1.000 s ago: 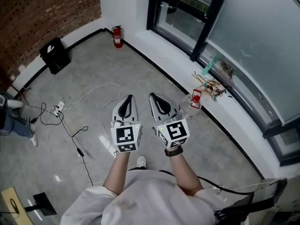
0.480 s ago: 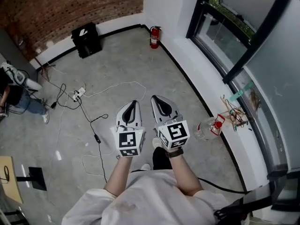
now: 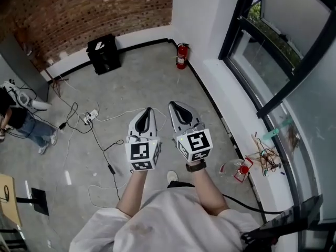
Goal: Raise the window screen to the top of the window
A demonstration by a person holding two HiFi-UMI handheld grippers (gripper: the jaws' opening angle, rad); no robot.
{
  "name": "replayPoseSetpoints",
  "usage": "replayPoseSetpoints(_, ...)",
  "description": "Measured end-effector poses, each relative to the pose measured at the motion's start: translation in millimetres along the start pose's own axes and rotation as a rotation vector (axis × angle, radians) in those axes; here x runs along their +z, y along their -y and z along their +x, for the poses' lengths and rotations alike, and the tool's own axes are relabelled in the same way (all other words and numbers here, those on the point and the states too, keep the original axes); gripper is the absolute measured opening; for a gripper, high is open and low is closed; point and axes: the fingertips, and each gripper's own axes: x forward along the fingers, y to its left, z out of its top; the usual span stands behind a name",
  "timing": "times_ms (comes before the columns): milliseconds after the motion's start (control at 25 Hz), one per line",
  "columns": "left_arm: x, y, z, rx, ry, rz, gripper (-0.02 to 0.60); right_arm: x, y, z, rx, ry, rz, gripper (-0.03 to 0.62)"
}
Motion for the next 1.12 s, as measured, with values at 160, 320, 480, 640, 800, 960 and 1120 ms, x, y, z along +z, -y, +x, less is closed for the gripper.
replayPoseSetpoints(160,-4.3,19.1,54.9,0.002,0.001,0.016,0.000,-9.4,63.5,13.4,-0.039,0.002,0.010,0.003)
replayPoseSetpoints(320,-14.0,24.3,97.5,-0.023,0.012,0.000,0.000,-34.0,101.7,34.7,-0.048,-0.031,0.051,0.003)
replayPoseSetpoints(480,-25.8,21.0,139.0,-0.052,-0.015,-0.002,0.000,-51.6,128.7,59.1,-0.070,-0.035,0.078,0.003)
replayPoseSetpoints(640,-37.1,17.2,194.2,-0.104,-0.025,-0.015,0.000,-52.4,167.9,87.1,-0.163,0.018,0.074,0.003)
replayPoseSetpoints(800,-50.1,19.8,268.9,-0.171,-0.032,-0.015,0.000,-63.8,220.5,132.3,-0.188,0.029,0.053,0.002)
replayPoseSetpoints(960,-39.6,1.3,351.1,-0.198,-0.004,-0.017,0.000,-64.6,274.9,201.0,-0.205,0.012,0.026,0.002)
replayPoseSetpoints(1120,-21.9,-42.0,417.6,-0.189,0.025,-0.019,0.000,-53.9,307.9,276.9,-0.211,0.027,0.020,0.002)
